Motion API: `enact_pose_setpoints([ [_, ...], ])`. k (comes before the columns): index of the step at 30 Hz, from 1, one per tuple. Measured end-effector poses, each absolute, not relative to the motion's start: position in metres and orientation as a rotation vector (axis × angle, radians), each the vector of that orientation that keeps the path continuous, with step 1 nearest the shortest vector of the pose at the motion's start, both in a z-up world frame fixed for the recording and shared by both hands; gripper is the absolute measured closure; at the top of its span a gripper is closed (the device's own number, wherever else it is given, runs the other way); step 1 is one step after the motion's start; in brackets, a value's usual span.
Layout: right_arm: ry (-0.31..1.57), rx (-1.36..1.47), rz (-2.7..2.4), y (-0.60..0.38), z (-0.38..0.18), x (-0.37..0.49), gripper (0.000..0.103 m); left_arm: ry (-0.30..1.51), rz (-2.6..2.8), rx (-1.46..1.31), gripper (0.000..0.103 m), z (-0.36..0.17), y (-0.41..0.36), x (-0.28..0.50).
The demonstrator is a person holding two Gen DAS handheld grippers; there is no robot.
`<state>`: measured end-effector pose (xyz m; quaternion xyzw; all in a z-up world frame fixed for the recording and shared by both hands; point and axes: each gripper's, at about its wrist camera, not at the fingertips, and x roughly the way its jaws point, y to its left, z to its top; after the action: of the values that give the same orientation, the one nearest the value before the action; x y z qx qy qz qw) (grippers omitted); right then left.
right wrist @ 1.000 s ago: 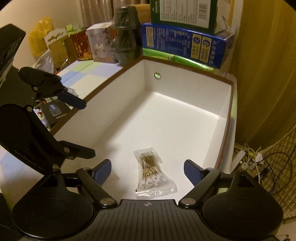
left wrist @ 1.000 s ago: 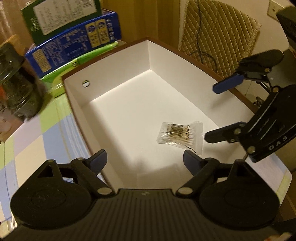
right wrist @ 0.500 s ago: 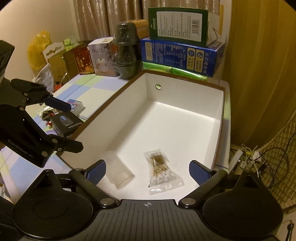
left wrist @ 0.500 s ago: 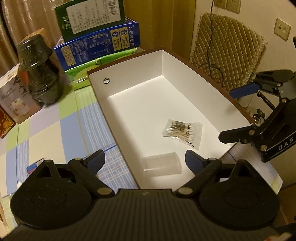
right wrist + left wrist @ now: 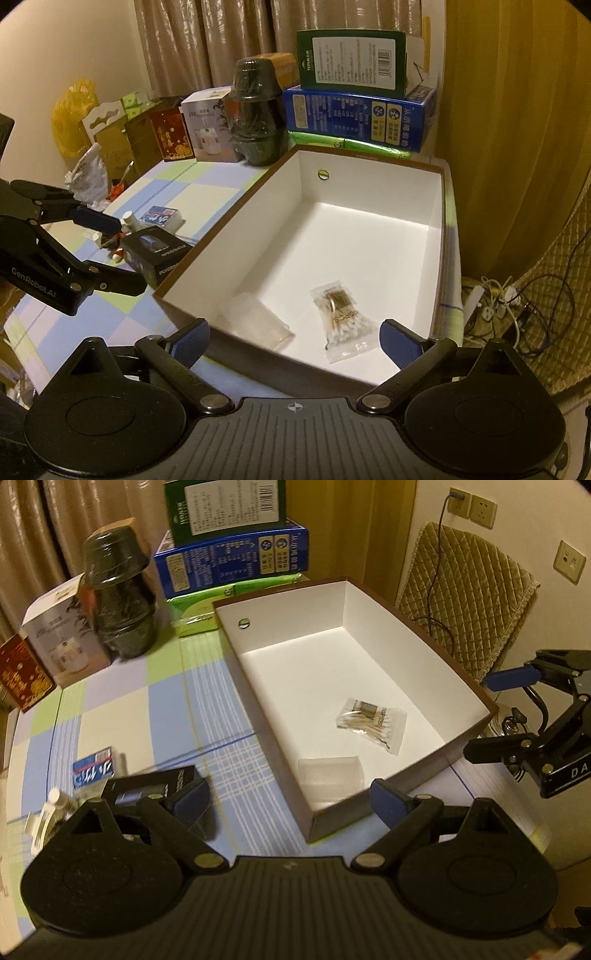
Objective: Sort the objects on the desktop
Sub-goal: 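Move both tools back to the table and grasp the black box with the right gripper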
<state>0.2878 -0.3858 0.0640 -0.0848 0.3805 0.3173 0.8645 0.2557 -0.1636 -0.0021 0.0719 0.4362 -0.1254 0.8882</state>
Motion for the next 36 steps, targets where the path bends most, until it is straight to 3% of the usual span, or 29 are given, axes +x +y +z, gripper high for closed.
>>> enact_pose_setpoints([
  [19, 0.845, -0.125, 0.708, -0.347, 0.053, 0.233, 0.007, 0.928, -0.193, 0.068, 0.011, 0.000, -0.111, 0.199],
  [36, 0.826, -0.193, 0.900, -0.255, 0.051, 0.224, 0.007, 0.957, -0.012, 0.011, 0.012, -0.005, -0.027, 0.173],
])
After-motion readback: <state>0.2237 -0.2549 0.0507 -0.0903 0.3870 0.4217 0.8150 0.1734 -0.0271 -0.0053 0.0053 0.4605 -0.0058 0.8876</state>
